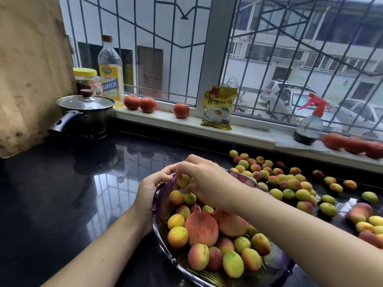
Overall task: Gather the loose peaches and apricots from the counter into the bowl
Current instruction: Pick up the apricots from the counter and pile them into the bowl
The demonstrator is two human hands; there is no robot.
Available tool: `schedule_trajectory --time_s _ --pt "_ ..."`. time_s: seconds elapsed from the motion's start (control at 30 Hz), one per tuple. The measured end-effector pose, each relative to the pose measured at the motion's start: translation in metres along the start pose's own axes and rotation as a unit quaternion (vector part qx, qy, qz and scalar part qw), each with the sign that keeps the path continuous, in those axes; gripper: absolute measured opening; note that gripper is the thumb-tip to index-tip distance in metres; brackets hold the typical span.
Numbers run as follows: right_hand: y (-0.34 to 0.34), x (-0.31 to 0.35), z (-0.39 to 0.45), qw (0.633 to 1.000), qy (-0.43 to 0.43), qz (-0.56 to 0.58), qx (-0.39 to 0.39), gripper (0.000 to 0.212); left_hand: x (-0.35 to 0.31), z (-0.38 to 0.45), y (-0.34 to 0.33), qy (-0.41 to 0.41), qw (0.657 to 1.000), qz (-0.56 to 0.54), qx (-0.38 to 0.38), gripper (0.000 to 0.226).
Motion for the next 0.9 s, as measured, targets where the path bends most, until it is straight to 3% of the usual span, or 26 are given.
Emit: schedule_trajectory --time_s 0.2,0.4,0.5,0.6,0.67,0.73,0.9 --pt "-0.006 0.002 -0.007 0.999 0.027 -0.035 0.018 0.050 0.000 0.001 0.003 0.004 1.000 0.007 -0.015 0.056" --pt "0.004 0.003 -0.010 0.999 0.031 -0.026 0.010 0.036 0.000 -0.002 0.007 0.010 0.998 0.027 -0.052 0.062" --pt "0.042 -0.036 -0.028 0.994 -0.011 0.038 -0.098 0.035 0.001 -0.002 0.010 0.017 0.997 0.042 -0.059 0.061" --pt "0.073 -0.135 -0.068 0.952 -0.193 0.049 -0.232 0.031 0.000 -0.002 0.011 0.017 0.997 0.055 -0.059 0.061" --pt "0.060 -0.192 -0.093 0.932 -0.304 0.008 -0.195 0.030 0.000 -0.002 0.010 0.020 0.997 0.059 -0.055 0.061" --pt "0.034 -0.229 -0.109 0.925 -0.362 -0.020 -0.114 0.032 0.000 0.000 0.010 0.023 0.997 0.058 -0.049 0.061" --pt "0.004 -0.239 -0.108 0.944 -0.323 -0.062 -0.012 0.050 0.001 -0.001 0.008 0.025 0.997 0.058 -0.042 0.060"
Point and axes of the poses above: each hand's wrist, its own z-axis towards the middle knuckle, its own y-axis out of the back of the hand, x = y × z, the point moved 10 cm from there along z, towards the middle knuckle, and after that the axes turned 4 degrees about x, right-handed, at the moved point
